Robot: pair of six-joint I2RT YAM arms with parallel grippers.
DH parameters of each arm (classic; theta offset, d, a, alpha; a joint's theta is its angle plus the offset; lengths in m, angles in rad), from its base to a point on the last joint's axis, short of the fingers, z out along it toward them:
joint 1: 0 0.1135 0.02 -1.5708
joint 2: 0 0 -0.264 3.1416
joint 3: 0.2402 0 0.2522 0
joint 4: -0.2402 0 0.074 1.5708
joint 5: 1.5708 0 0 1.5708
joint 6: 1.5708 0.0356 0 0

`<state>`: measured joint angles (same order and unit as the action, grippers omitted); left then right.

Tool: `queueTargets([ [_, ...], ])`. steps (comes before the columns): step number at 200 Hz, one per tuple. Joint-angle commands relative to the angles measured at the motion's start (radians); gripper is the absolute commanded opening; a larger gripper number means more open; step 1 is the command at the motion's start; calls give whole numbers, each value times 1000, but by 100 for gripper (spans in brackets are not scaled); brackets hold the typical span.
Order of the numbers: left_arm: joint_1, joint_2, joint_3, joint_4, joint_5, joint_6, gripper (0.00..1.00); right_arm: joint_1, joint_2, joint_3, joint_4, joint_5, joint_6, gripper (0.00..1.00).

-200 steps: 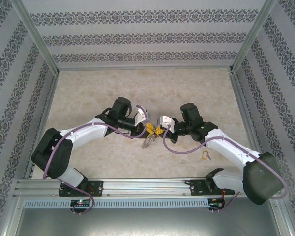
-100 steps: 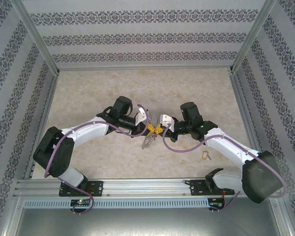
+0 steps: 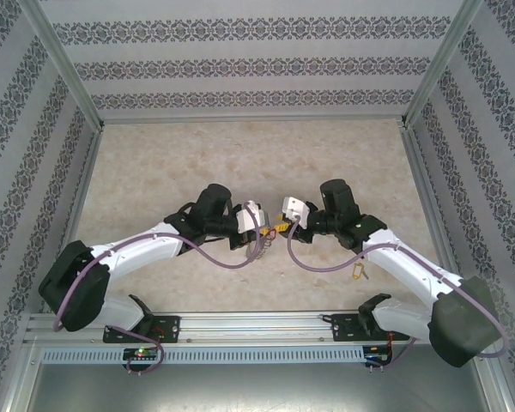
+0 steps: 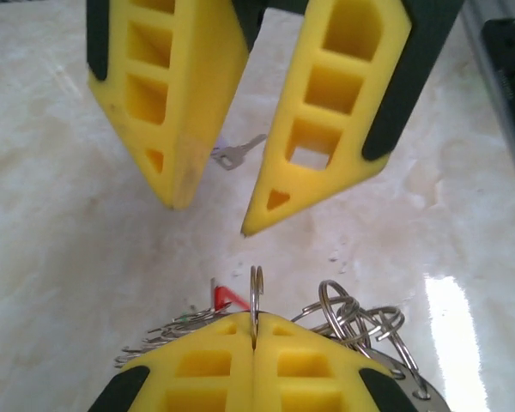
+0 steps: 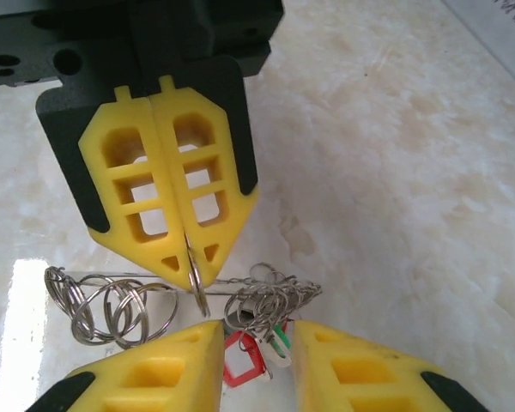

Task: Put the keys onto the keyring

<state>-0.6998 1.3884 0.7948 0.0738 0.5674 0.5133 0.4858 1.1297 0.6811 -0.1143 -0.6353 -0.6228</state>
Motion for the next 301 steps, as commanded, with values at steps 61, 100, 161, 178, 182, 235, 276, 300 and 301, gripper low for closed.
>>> queueTargets([
  [61, -23, -66, -28, 85, -142, 56, 0, -10, -80, -71, 46, 96, 119, 27],
  [100, -16, -56, -27, 113, -108, -64, 0, -82, -35, 14, -20, 407, 654, 35],
  [161, 8, -25, -32, 146, -18, -177, 0, -270, 199, 150, -423, 443, 1069, 31],
  [178, 12, -12, -27, 135, 20, -177, 0, -278, 243, 158, -425, 451, 1050, 32],
  [182, 14, -8, -24, 129, 29, -177, 0, -282, 258, 163, -426, 452, 1047, 32],
  [235, 18, 6, -12, 107, 43, -187, 0, -269, 454, 308, -524, 578, 1045, 31],
  [276, 23, -6, -24, 114, 46, -197, 0, -221, 536, 382, -584, 663, 1066, 34],
  [300, 25, -6, -29, 121, 51, -202, 0, -209, 567, 397, -593, 662, 1082, 35],
  [301, 25, -5, -29, 121, 52, -202, 0, -207, 568, 397, -593, 663, 1083, 35],
])
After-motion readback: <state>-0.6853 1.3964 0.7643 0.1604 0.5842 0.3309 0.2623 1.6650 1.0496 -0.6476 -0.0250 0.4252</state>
